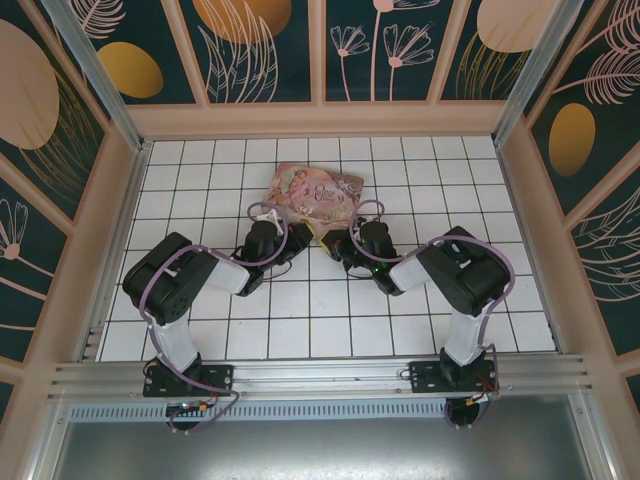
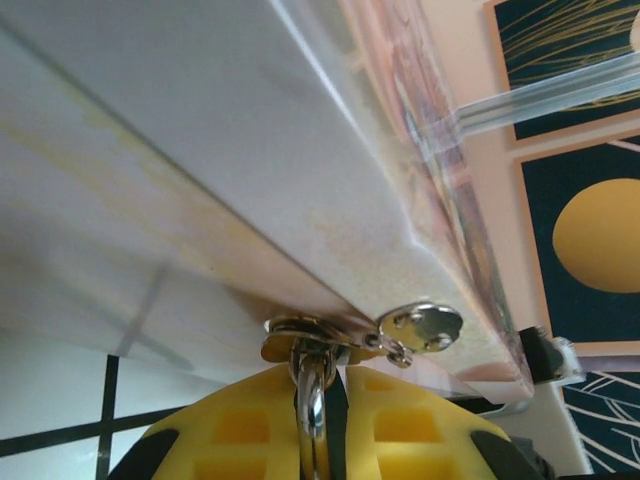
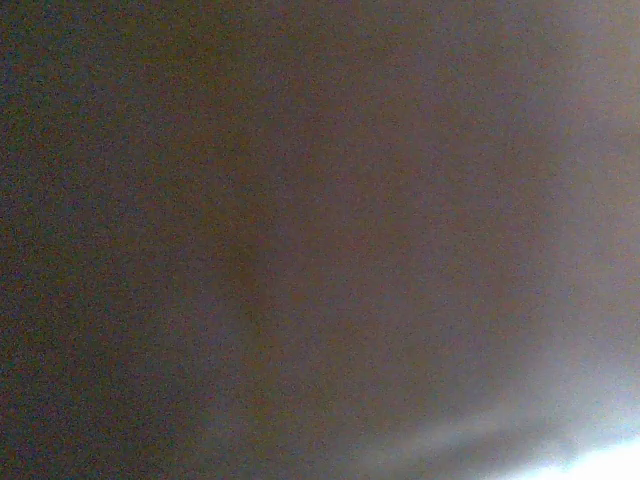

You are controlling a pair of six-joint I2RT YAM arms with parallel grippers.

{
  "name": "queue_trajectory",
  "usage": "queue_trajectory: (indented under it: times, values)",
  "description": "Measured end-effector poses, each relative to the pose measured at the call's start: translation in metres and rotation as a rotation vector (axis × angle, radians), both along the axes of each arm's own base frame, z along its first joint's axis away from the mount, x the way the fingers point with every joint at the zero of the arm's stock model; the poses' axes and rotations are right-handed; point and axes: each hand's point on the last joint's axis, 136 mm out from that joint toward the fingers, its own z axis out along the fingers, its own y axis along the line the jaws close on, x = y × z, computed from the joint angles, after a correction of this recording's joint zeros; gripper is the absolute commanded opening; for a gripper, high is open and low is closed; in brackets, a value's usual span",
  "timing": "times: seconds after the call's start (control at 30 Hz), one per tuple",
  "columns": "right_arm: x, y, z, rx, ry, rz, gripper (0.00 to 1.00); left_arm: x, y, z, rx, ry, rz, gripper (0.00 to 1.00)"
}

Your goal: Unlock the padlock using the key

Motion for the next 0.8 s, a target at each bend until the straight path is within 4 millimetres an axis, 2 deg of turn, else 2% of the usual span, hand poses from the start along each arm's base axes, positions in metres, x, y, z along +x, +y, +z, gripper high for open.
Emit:
queue_trajectory:
  times: [0.2,0.4,0.8]
  values:
    - [-0.001,0.000,0.000,-0.158,-0.040,0.024,0.00,0.000,-0.001,-0.001,0.013,0.000,-0.010,0.00]
    - [-0.001,-0.001,-0.001,-0.188,-0.065,0.030,0.00,-0.001,-0.002,-0.003,0.020,0.006,-0.017,0.00]
    - [0.003,-0.002,0.008,0.047,-0.015,-0.058,0.00,0.003,-0.002,0.007,0.010,-0.029,-0.009,0.00]
